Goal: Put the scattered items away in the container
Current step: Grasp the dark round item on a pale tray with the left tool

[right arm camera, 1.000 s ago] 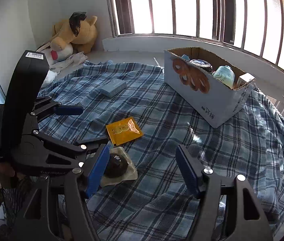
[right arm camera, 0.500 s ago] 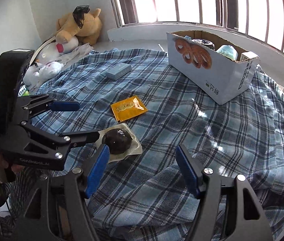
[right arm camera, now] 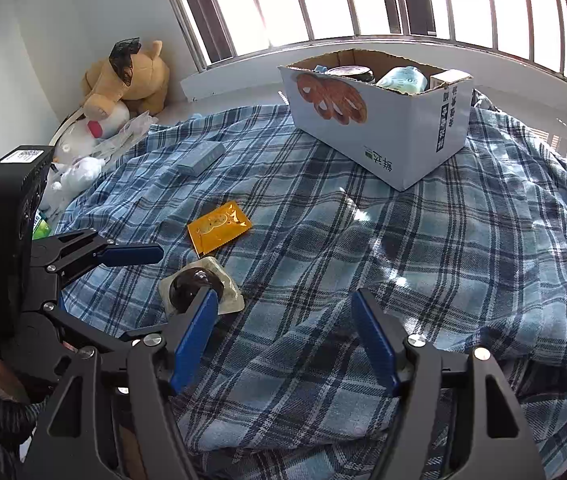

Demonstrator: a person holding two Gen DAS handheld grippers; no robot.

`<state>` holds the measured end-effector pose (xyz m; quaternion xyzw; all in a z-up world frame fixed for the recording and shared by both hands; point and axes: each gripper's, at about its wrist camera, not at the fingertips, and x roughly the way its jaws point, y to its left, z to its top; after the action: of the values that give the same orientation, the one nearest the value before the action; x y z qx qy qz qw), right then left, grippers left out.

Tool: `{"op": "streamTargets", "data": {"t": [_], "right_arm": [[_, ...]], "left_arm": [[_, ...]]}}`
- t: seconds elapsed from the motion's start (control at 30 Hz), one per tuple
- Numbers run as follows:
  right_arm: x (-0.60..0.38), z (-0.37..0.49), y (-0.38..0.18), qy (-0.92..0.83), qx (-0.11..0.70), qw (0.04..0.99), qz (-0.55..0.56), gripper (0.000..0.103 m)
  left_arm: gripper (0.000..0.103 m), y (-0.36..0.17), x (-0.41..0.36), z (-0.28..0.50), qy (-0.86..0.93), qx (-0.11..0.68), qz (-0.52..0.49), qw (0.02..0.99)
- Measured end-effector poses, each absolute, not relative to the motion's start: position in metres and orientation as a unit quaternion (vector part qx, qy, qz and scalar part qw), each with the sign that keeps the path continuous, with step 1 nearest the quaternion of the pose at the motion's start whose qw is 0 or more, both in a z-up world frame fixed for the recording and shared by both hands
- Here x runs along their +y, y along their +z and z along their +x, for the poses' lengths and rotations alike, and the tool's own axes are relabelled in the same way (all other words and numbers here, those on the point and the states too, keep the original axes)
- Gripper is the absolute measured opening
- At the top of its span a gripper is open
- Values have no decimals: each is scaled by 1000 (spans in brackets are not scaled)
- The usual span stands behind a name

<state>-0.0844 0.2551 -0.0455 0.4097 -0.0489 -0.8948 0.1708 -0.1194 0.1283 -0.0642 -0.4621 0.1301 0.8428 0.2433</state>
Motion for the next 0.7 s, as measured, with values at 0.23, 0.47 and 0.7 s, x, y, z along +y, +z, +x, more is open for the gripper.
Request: {"op": "streamTargets", "data": {"t": [0.23, 0.47, 0.7], "right_arm": [[256, -83, -44, -897, -48, 172, 404, 72], [259, -83, -42, -899, -50, 168, 401, 72], [258, -83, -42, -899, -47, 167, 402, 72]], "left_arm": [[64, -66, 136, -116, 846, 129, -449, 257], [41, -68, 131, -121, 846, 108, -457, 253], [41, -62, 120, -121, 852, 99, -450, 248]]}}
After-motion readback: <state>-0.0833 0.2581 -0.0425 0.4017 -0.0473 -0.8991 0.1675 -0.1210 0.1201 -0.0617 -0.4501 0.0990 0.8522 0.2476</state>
